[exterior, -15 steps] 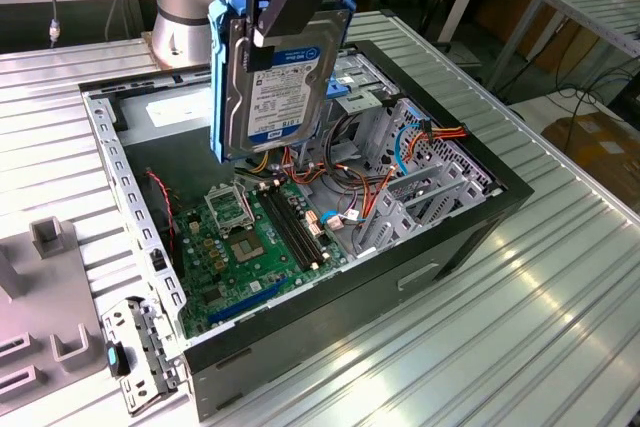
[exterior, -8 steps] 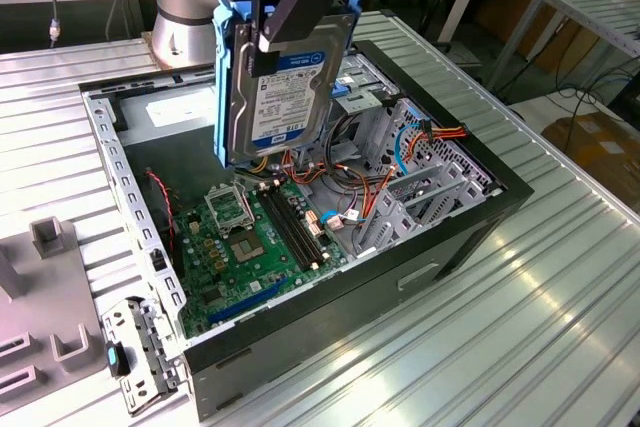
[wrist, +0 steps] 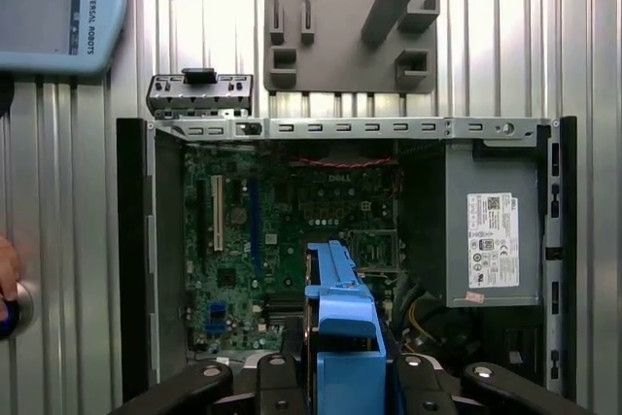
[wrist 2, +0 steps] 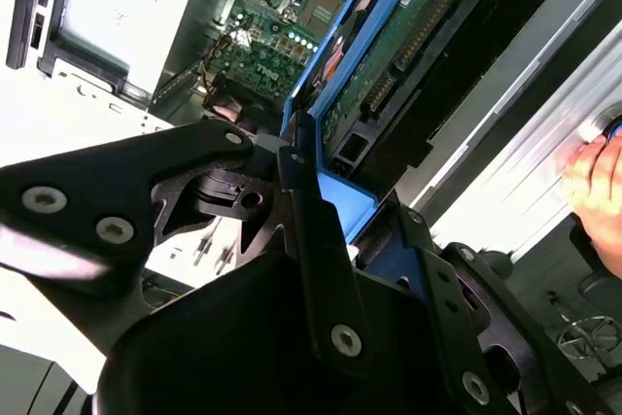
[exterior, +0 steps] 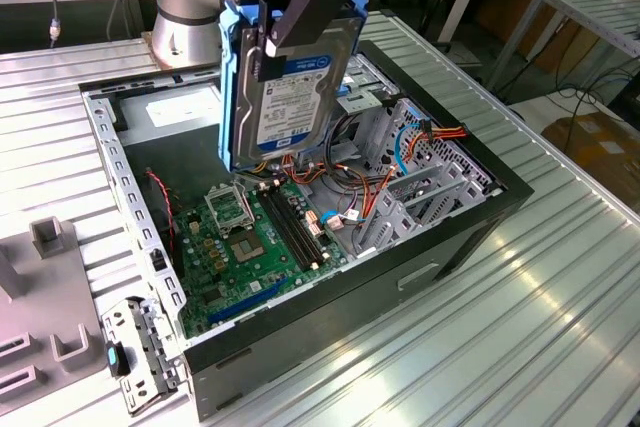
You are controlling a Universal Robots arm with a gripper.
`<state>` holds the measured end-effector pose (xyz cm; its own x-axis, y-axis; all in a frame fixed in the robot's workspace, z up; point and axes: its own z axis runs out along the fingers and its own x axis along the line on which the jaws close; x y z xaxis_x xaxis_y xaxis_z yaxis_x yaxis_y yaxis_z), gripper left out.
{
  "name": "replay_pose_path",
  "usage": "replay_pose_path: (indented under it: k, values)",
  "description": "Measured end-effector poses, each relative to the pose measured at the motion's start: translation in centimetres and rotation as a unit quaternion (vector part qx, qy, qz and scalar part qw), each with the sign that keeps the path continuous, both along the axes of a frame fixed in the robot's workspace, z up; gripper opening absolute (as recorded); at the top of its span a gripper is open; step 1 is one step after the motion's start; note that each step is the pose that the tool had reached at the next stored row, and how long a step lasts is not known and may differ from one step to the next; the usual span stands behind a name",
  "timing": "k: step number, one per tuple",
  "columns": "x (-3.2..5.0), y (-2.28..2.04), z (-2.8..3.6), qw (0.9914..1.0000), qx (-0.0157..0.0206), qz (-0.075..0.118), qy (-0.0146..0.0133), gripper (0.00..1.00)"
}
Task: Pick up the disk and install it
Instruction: 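Insert the disk into the insertion slot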
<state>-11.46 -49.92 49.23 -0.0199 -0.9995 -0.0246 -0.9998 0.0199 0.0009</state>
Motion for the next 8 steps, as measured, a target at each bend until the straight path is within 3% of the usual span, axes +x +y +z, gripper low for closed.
replay_pose_path:
  k: [8]
  values:
    - [0.25, -0.65, -0.01, 1.00000, 0.0000, 0.000, 0.0000, 0.37]
